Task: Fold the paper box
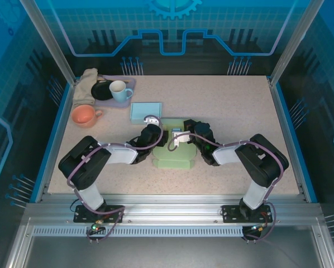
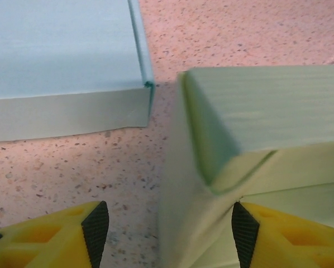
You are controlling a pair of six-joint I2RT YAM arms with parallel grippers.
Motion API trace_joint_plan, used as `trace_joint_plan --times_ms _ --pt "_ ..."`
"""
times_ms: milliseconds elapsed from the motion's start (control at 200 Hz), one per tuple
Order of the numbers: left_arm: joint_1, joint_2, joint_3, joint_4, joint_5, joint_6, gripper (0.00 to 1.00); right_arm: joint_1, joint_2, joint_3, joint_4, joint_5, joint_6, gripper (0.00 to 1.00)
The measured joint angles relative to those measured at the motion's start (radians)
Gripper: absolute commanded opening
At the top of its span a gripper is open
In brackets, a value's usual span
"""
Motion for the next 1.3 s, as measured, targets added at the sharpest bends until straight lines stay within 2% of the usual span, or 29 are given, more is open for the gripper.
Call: trace_joint_plan --times_ms 150,225,335,395,480,620,770,965,1175,1300 --pt "0.025 0.005 -0.002 0.043 0.04 0.034 0.56 0.0 -0.001 0.0 -0.002 -0.002 0.0 0.0" --pt "0.024 0.007 -0.002 0.061 0.054 0.041 0.44 -0.001 -0.001 0.0 -0.003 -0.003 0.0 0.0" --pt "0.024 0.032 0.018 0.061 0.053 0.031 0.19 -0.004 -0.001 0.0 -0.004 -0.003 0.0 0.0" --pt "0.022 0.052 0.041 0.051 0.029 0.029 0.12 -0.004 -0.001 0.0 -0.004 -0.002 0.0 0.0" --pt "0.0 0.071 0.085 -0.005 -0.066 -0.002 0.06 -0.004 -0.001 0.002 -0.004 -0.003 0.0 0.0" --pt "-0.041 0.089 0.167 -0.172 -0.218 -0.125 0.07 -0.002 -0.001 0.009 -0.005 -0.022 0.0 0.0" --pt "-0.052 0.107 0.224 -0.277 -0.284 -0.206 0.09 0.003 -0.001 0.013 -0.006 -0.039 0.004 0.0" --pt "-0.048 0.116 0.218 -0.255 -0.277 -0.201 0.2 0.002 -0.001 0.013 -0.007 -0.048 0.008 0.0" --pt "-0.013 0.115 0.167 -0.169 -0.201 -0.157 0.34 0.002 -0.001 0.013 -0.008 -0.045 0.008 0.0" --pt "-0.001 0.106 0.128 -0.133 -0.165 -0.147 0.46 0.002 -0.001 0.013 -0.009 -0.039 0.008 0.0"
